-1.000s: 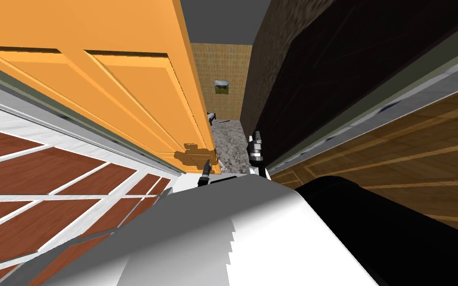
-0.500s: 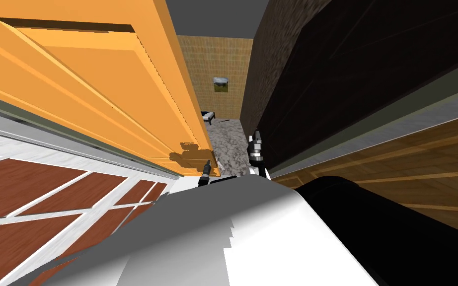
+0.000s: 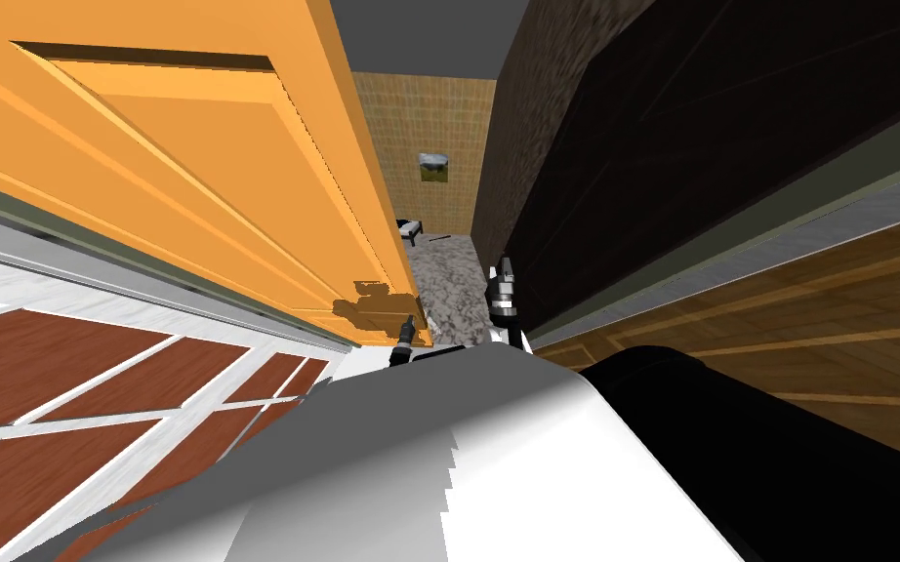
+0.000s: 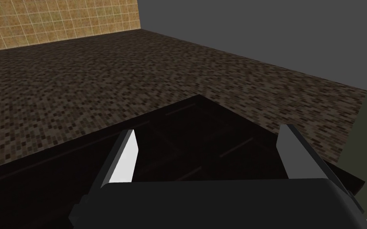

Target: Push the door open

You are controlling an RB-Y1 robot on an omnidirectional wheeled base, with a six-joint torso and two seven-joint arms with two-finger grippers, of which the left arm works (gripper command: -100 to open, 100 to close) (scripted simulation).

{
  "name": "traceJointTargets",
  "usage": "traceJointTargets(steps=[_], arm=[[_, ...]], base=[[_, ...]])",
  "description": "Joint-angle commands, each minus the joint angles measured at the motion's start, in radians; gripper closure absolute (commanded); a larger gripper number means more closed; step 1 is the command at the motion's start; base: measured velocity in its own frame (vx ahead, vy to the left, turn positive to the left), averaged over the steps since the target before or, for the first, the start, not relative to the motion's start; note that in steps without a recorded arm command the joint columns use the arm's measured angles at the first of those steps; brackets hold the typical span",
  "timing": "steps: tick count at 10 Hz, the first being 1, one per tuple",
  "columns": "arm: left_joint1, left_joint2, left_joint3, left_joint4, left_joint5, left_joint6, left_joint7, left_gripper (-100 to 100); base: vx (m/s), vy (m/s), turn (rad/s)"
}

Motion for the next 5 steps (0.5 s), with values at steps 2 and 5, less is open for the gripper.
traceJointTargets(steps=[2,5], arm=[[-0.005,0.012,0.019,0.004,0.009,0.002,-0.006,100],[-0.013,0.024,0.047,0.011,0.021,0.004,-0.014,100]], base=[[0.138,-0.067,0.037],[0.177,-0.077,0.045]])
